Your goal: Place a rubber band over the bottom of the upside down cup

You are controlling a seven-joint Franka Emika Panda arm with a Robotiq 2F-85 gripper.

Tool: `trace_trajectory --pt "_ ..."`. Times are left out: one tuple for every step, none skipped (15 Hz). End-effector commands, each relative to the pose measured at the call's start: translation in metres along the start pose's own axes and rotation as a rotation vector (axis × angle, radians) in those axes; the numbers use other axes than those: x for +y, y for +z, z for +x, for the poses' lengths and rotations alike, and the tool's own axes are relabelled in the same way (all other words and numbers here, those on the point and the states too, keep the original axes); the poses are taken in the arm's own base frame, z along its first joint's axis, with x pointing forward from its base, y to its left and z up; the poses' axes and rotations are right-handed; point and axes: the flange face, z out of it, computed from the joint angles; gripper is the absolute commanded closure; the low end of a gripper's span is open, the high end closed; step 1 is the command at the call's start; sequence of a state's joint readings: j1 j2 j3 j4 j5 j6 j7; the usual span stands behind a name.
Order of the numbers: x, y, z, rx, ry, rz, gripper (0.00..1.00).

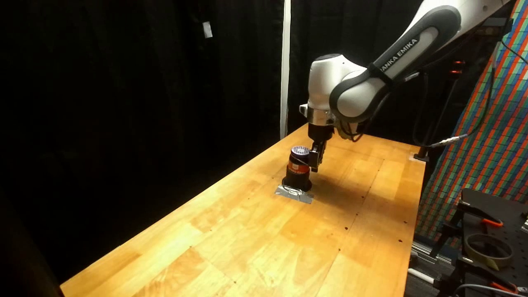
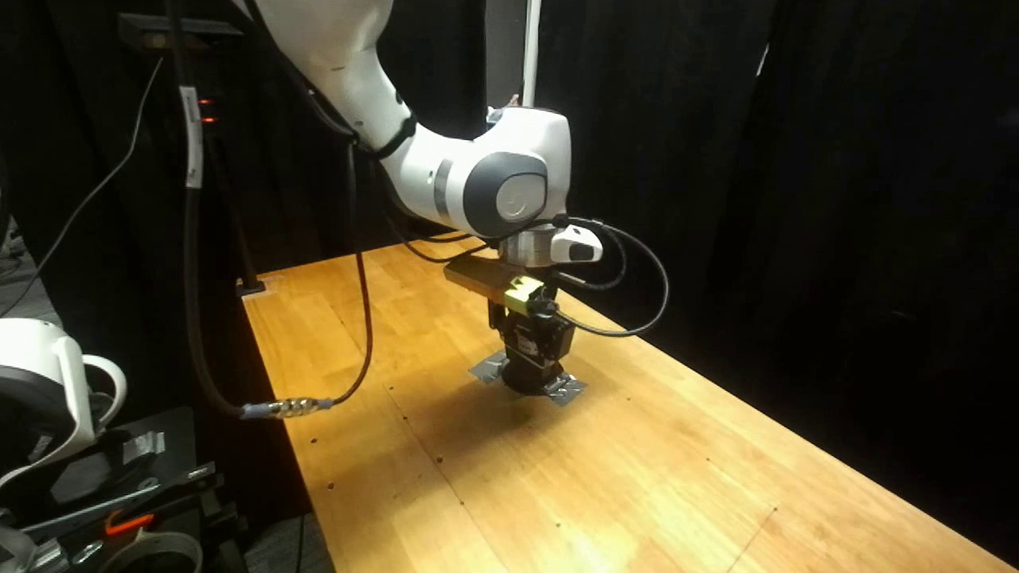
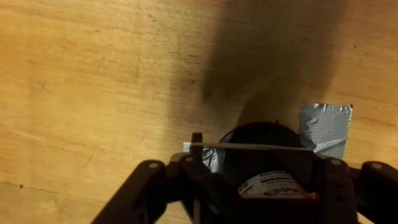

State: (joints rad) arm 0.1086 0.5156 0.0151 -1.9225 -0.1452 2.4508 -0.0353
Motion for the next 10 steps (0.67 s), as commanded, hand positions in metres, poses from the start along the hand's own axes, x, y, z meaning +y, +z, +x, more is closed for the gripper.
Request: trace_trajectory --pt "-0.004 -0.002 -0.049 0.149 0.014 -0.086 0.65" --pt "-0.005 -0.002 -0.060 0.203 0.015 -0.105 0.71" --pt "-0.007 0.001 -0.073 0.251 0.016 -0.118 0.80" --pt "-0.007 0.004 -0.088 0.295 0.013 -0.131 0.84" --pt "-0.006 0.007 -0.106 0.333 0.016 -0.136 0.87" --pt "0.002 0.007 -0.112 0.364 0.007 -0.151 0.89" --pt "0.012 0.006 -0.115 0.398 -0.002 -0.165 0.91" --pt "0.021 0.004 -0.120 0.423 -0.013 -0.178 0.90" --pt "0.031 -0.001 -0.121 0.455 -0.029 -0.191 0.87" --pt "0.041 -0.008 -0.120 0.488 -0.051 -0.204 0.88"
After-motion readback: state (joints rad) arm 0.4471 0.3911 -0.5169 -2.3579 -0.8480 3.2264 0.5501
